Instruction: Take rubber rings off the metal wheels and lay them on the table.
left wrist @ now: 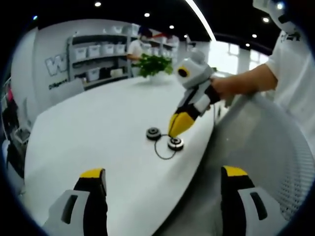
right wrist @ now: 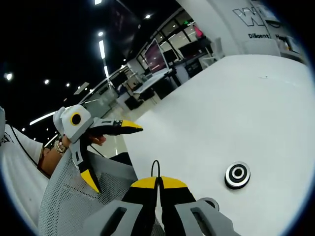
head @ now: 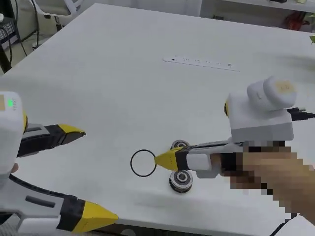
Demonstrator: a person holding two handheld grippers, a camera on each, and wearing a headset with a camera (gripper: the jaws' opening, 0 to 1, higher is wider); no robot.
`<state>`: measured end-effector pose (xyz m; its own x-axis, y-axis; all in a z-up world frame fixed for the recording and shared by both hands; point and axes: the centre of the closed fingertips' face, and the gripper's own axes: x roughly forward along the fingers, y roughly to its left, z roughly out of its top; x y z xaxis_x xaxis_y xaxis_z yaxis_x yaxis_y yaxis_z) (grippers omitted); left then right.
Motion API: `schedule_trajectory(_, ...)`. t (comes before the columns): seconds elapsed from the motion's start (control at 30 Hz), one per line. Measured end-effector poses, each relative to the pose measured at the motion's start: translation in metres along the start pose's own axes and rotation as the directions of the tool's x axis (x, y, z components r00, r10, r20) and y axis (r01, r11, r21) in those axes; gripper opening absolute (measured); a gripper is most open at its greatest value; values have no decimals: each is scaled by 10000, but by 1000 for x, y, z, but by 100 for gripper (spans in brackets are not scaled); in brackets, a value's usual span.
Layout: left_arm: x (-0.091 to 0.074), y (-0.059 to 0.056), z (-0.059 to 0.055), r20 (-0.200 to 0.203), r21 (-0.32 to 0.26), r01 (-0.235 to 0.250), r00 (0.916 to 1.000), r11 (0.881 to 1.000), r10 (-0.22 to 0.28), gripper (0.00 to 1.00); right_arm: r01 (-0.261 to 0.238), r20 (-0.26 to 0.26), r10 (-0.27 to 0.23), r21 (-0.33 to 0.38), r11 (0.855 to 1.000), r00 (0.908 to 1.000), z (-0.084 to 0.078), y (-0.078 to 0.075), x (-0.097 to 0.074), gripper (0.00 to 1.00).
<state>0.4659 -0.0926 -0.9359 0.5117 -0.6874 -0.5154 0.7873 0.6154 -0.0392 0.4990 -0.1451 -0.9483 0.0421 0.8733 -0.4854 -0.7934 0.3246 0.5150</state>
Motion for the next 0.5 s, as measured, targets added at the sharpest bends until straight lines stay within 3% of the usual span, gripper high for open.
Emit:
schedule_trajectory(0.17,0,0,-2,-165,238,-42,9999,9997,46,96,-3,-89,2,-85,10000,10000,3,-3,9,0)
schedule_trajectory(0.3,0,0,-3,-189,169,-26,9998,9999,29,96,268,-266,-264,154,9995,9993,-10,-15,17,0)
schedule_trajectory(0.4,0,0,-4,-257,134,16,9997,9999,-13,94,181,-268,-161,780,9968,9995,-23,-17,20,0)
schedule_trajectory(0.5,1,-1,-4,-276,232,41,9996,9997,-34,93,247,-430,-212,825,9963,9989,-28,-18,21,0)
